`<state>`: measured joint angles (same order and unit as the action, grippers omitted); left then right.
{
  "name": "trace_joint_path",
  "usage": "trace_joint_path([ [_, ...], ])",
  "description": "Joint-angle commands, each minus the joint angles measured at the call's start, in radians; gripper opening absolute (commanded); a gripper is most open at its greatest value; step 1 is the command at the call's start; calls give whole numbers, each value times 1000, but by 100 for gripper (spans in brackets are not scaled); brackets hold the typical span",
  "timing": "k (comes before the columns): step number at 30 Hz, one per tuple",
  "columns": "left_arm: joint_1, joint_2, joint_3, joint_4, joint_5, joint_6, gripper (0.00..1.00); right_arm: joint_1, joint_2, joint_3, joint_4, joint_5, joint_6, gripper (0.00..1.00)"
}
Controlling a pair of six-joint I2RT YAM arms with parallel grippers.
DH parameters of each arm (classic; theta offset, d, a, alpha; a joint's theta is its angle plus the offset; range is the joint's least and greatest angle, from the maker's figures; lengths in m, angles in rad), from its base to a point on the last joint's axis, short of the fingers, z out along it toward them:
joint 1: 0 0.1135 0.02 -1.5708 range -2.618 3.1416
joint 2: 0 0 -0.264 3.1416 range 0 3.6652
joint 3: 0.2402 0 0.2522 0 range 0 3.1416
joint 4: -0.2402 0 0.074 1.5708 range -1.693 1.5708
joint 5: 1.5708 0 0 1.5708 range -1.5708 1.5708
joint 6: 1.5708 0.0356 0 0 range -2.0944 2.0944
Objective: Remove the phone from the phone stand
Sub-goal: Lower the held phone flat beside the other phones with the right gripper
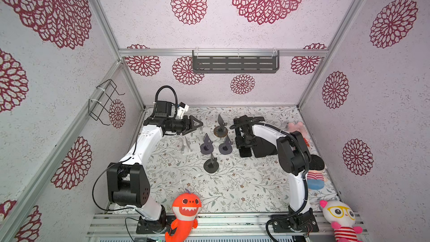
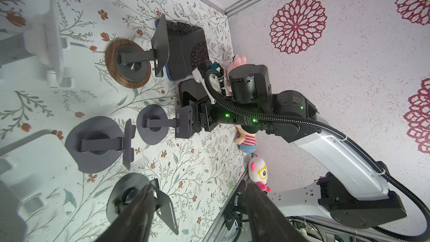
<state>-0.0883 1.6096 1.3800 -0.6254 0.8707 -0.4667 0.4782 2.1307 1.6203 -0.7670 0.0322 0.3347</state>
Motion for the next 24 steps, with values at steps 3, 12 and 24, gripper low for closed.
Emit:
trace_joint_path([
  [3, 12, -37, -6, 18, 13, -2, 66, -7, -3, 42, -18, 29, 24, 79],
  [12, 15, -42, -6, 21, 11, -3, 67, -8, -6, 36, -19, 35, 27, 80],
  [24, 18, -46, -6, 18, 9, 0, 67, -55, -212, -15, 24, 83, 3, 78],
])
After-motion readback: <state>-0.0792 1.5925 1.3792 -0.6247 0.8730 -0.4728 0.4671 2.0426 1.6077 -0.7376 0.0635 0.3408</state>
